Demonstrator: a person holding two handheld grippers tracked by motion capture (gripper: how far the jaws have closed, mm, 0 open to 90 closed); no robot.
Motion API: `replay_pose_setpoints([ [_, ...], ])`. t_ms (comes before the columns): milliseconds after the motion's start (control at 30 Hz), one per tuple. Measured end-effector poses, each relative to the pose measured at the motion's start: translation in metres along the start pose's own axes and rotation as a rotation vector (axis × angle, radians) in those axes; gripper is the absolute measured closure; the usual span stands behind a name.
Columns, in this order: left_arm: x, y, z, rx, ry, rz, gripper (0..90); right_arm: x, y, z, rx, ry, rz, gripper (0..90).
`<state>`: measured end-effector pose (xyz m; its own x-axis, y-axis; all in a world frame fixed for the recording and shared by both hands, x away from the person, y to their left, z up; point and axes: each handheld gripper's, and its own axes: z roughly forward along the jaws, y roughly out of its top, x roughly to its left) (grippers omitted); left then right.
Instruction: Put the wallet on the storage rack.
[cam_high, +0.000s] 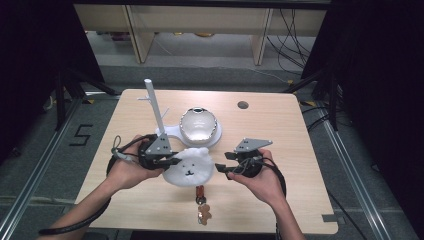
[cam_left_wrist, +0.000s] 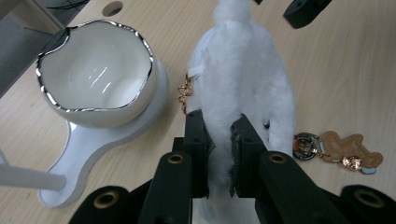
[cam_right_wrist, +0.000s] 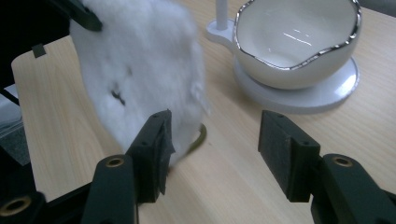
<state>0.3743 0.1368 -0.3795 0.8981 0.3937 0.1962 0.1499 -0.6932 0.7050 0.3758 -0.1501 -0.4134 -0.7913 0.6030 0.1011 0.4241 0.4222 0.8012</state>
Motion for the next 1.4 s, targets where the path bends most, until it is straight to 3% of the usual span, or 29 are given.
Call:
replay_pose_setpoints([
  [233,-0.010,0.010,0.009,-0.001,-0.029,0.047,79.2,0.003,0.005,0.013,0.022,0.048,-0.031,45.4],
  [267,-0.010,0.010,0.009,0.007,-0.028,0.058,79.1,0.004,0.005,0.013,0.041,0.053,-0.015,46.1],
  [400,-0.013,0.012,0.009,-0.002,-0.032,0.058,79.1,0.003,0.005,0.015,0.040,0.069,-0.037,49.3],
  [467,-0.014,0.013,0.009,-0.007,-0.031,0.062,79.1,0.004,0.004,0.016,0.045,0.080,-0.020,52.7],
  [567,-0.015,0.014,0.009,-0.010,-0.031,0.066,79.1,0.004,0.005,0.016,0.050,0.107,-0.051,61.1],
  [700,-0.015,0.016,0.008,-0.019,-0.026,0.066,79.0,0.004,0.004,0.014,0.039,0.105,-0.071,71.7],
  [800,-0.014,0.016,0.008,-0.024,-0.024,0.066,78.4,0.005,0.004,0.012,0.023,0.087,-0.052,74.3],
  [933,-0.009,0.014,0.006,-0.068,-0.001,0.028,73.8,0.007,0.005,0.008,0.003,0.067,-0.054,76.6],
  [1033,-0.008,0.013,0.004,-0.094,0.009,0.002,61.9,0.006,0.006,0.007,-0.011,0.056,-0.053,76.9],
  [1067,-0.007,0.012,0.003,-0.105,0.023,-0.010,61.9,0.006,0.006,0.007,-0.011,0.056,-0.053,76.9],
  [1100,-0.006,0.010,0.001,-0.115,0.029,-0.028,55.1,0.006,0.006,0.005,-0.017,0.044,-0.047,77.1],
  [1233,-0.002,-0.002,-0.013,-0.132,0.080,-0.082,46.9,-0.001,0.007,0.003,-0.033,0.011,-0.042,77.1],
  [1333,-0.001,-0.008,-0.019,-0.137,0.091,-0.103,43.6,-0.003,0.008,0.000,-0.040,0.006,-0.024,77.1],
  [1367,0.001,-0.017,-0.025,-0.158,0.103,-0.140,42.8,-0.007,0.009,-0.001,-0.053,-0.004,-0.026,77.1],
  [1400,0.001,-0.017,-0.025,-0.158,0.103,-0.140,42.1,-0.007,0.009,-0.001,-0.053,-0.004,-0.026,77.1],
])
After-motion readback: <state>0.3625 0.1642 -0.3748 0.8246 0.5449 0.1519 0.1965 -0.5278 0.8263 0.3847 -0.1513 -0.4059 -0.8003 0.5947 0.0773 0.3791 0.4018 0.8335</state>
